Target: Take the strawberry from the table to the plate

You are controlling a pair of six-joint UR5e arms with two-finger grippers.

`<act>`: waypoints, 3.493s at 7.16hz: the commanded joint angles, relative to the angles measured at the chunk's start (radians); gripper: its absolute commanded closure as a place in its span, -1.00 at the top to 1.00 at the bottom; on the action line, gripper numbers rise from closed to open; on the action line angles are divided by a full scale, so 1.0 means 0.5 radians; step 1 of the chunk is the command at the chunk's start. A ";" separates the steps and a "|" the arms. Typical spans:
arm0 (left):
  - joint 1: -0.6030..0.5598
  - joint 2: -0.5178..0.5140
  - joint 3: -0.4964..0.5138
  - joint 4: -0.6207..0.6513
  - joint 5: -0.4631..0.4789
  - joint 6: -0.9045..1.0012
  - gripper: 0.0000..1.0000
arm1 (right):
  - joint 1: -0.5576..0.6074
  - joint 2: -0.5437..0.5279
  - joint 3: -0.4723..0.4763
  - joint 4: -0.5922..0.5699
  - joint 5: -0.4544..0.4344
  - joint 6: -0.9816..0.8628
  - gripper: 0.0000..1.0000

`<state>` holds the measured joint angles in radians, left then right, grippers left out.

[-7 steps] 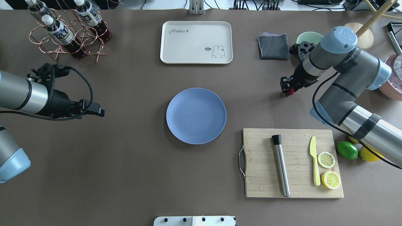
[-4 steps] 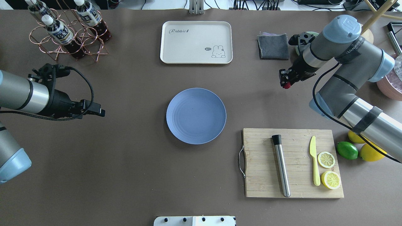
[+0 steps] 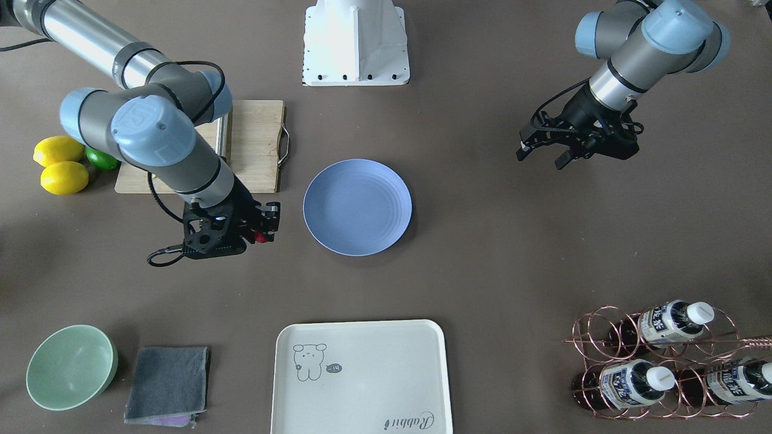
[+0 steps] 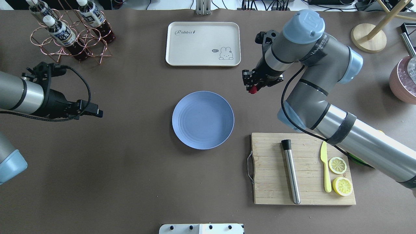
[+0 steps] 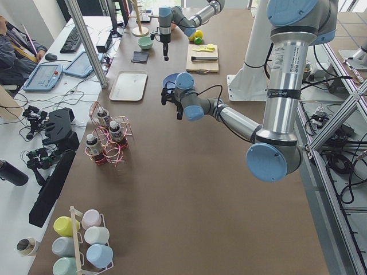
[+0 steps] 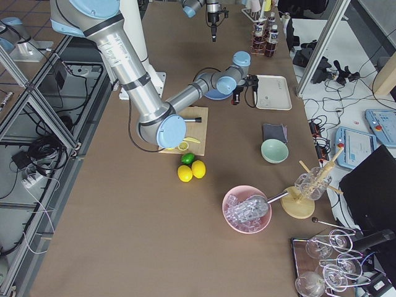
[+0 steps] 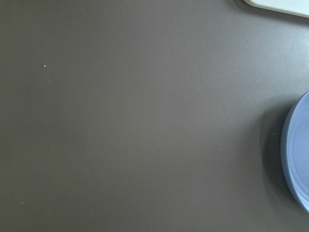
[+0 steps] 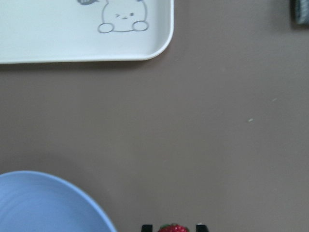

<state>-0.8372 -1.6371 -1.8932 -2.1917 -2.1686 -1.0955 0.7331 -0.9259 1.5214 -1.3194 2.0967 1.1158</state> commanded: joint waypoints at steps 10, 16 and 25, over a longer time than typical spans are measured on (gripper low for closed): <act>-0.467 0.255 0.080 0.128 -0.271 0.657 0.94 | -0.488 0.278 -0.211 0.019 -0.484 0.477 -0.37; -0.497 0.258 0.071 0.134 -0.335 0.672 0.94 | -0.143 -0.021 0.385 -0.216 -0.197 0.405 1.00; -1.391 0.185 0.040 1.542 -0.449 2.366 0.94 | 1.705 -1.247 0.250 -0.781 0.531 -2.861 1.00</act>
<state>-1.5249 -1.5322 -1.8807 -1.4552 -2.3975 0.0705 1.4927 -1.5260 1.6884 -1.6490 2.3682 -0.1407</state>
